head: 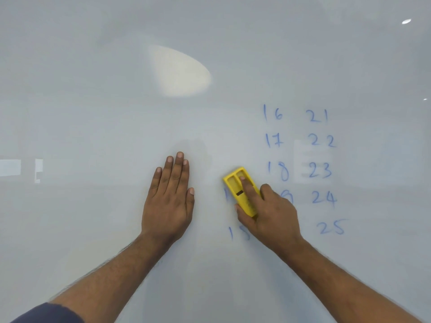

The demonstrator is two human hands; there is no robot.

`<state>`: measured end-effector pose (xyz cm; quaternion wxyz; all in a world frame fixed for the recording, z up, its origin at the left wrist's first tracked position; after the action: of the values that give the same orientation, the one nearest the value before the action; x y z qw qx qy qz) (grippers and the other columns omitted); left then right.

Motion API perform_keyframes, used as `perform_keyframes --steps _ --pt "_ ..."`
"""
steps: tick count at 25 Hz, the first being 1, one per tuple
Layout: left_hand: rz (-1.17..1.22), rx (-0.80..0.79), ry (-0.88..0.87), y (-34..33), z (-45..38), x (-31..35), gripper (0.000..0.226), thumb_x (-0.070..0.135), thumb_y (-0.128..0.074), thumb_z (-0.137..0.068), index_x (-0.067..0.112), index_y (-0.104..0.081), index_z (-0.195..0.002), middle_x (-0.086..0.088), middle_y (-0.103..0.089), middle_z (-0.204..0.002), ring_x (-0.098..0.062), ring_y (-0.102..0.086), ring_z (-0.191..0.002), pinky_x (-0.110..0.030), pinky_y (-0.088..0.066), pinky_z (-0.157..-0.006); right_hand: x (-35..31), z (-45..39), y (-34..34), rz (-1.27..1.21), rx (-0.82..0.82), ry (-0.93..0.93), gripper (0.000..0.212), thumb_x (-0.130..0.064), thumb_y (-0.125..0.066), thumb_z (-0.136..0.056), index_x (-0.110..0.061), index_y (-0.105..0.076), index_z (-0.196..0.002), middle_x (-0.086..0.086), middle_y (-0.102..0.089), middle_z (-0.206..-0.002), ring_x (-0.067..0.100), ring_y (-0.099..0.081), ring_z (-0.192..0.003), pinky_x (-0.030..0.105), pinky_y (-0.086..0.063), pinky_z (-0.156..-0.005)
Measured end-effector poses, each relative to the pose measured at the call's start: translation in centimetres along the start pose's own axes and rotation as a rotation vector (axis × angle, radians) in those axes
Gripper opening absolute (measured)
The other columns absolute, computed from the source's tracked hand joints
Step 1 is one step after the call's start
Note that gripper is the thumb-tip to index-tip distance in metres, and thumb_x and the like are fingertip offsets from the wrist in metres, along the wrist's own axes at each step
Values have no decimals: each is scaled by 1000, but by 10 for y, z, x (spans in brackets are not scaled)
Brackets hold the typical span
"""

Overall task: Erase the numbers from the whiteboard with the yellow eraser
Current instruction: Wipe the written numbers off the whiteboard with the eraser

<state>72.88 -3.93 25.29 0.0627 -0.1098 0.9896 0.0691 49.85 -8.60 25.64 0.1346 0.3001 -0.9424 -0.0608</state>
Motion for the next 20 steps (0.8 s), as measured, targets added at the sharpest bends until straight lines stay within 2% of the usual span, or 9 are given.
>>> perform_keyframes --steps 5,9,12,14,18,20 --pt "7 -15 38 0 2 4 61 30 -26 -104 8 -13 -160 -8 -11 -169 -24 -8 -157 -44 -11 -128 -5 -18 1 -29 46 -204 60 -49 -52 -84 -18 -52 -136 10 -50 -78 28 -48 -50 31 -40 -40" --pt "21 -15 43 -1 10 4 61 30 -28 -104 7 -14 -159 -9 -12 -169 -24 -9 -157 -43 -10 -128 -36 4 -14 -50 0 -48 59 -48 -57 -85 -18 -52 -135 8 -50 -77 26 -49 -54 32 -39 -41" --pt "9 -20 24 -2 17 4 62 31 -28 -104 7 -14 -159 -9 -12 -169 -25 -9 -157 -43 -10 -128 -28 32 -15 -51 -53 41 57 -48 -56 -85 -19 -53 -134 7 -48 -75 26 -48 -52 32 -38 -41" --pt "4 -27 28 -2 21 4 61 31 -27 -104 7 -13 -159 -9 -12 -169 -25 -9 -157 -43 -9 -128 -12 36 -10 -17 -36 3 57 -49 -56 -85 -17 -55 -132 8 -49 -74 28 -50 -52 33 -39 -40" --pt "16 -26 63 -3 29 9 61 32 -25 -105 7 -14 -159 -9 -12 -169 -25 -8 -157 -43 -7 -128 -1 15 -3 -23 17 -192 59 -47 -54 -83 -18 -54 -133 8 -49 -76 26 -46 -49 27 -36 -40" --pt "18 -30 68 -4 33 11 61 32 -27 -105 7 -14 -159 -9 -11 -169 -25 -8 -157 -43 -8 -128 -14 11 -6 -26 16 -174 60 -48 -55 -83 -18 -53 -134 8 -49 -77 26 -46 -50 27 -35 -40"
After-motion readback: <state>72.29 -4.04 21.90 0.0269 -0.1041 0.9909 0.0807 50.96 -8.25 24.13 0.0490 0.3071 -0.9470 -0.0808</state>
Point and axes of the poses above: each hand's wrist, its own z-axis away from the middle knuckle, its own y-axis out of the back of the hand, x = y × z, the point moved 2 cm from there along -z, towards the middle knuckle
